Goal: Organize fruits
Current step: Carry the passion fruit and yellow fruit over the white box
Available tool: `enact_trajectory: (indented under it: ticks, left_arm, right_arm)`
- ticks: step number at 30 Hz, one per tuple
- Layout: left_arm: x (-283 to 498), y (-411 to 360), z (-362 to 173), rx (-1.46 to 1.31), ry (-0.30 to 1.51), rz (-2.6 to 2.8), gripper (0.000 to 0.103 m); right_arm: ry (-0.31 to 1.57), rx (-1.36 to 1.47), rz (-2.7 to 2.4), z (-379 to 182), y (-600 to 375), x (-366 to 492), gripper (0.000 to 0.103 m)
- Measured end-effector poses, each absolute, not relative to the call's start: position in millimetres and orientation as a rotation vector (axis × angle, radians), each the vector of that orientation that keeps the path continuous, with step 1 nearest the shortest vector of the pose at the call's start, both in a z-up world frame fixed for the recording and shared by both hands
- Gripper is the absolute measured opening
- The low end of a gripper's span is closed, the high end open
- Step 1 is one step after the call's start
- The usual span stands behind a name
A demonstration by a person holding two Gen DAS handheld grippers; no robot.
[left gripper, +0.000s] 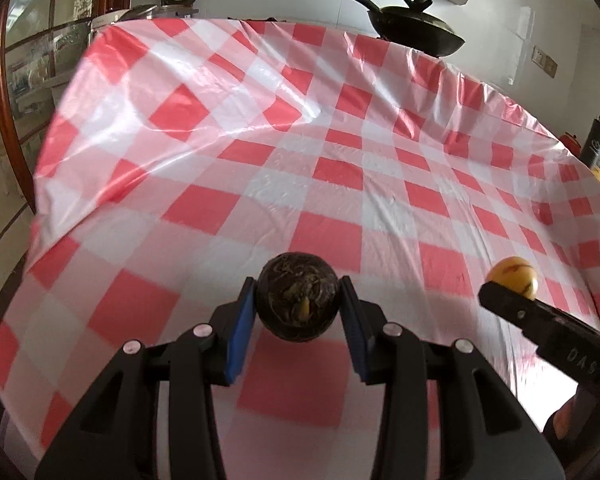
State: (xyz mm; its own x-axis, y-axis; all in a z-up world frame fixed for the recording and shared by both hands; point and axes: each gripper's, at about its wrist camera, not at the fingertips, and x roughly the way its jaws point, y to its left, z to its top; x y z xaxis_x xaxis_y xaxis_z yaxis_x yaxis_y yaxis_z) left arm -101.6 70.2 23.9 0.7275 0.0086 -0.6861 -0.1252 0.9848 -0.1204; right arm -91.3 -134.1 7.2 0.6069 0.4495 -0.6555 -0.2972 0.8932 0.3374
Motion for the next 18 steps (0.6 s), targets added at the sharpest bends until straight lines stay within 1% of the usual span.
enact_trajectory:
  ticks: [12,18]
  left_arm:
    - [-173,104,41,-0.133,0.679,0.081,0.041]
    - [-213,137,42,-0.155,0.655,0.126,0.041]
  right_arm:
    - [0.809,0.093,0.538,17,-86,-143,0.044]
    - [0.780,-0.005,0.629,24,-49,-171,0.044]
